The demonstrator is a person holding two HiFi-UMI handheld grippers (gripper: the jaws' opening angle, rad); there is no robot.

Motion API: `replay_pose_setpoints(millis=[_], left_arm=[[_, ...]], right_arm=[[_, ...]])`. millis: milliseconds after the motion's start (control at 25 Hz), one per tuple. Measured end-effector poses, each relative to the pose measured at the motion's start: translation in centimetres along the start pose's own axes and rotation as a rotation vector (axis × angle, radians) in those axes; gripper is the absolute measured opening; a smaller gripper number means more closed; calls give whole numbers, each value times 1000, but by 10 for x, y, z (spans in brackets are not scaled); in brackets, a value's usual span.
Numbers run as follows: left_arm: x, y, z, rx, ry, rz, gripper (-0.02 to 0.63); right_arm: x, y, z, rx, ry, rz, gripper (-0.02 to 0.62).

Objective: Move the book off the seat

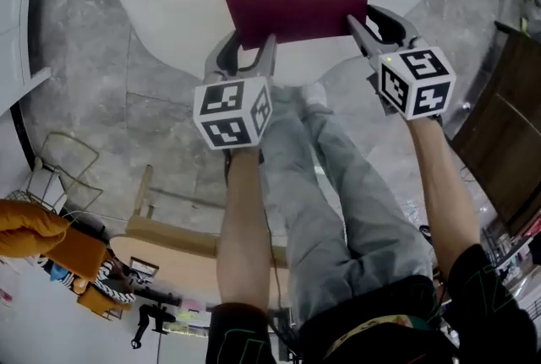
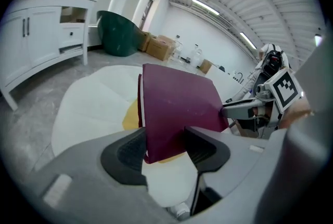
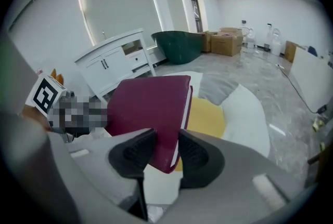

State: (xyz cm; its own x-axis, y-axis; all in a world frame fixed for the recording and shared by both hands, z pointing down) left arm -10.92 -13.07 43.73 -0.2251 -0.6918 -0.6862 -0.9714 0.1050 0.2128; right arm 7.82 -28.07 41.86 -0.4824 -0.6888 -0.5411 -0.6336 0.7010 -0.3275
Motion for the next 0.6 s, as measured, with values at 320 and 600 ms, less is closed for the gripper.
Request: replay_pose_setpoints(millis=[320, 600], left_arm=[[-30, 13, 98, 259, -96, 192, 215], [-79, 28, 181, 432, -135, 306, 210]], right_arm=[[24, 83, -4, 192, 21, 203, 133], [7, 172, -13, 331, 55, 318, 131]])
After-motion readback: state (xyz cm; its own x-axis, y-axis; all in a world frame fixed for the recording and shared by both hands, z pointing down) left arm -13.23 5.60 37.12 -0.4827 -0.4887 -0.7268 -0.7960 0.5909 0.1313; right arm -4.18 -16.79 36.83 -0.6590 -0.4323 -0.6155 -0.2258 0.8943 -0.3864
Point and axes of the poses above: the fingertips, and each gripper's own axes: z backward along the fingers, y to its left, x out of its top, the point moved 7 cm from there along z, backward along the fingers, and after that the axes turned 13 degrees about -z, right-handed, at the moved point
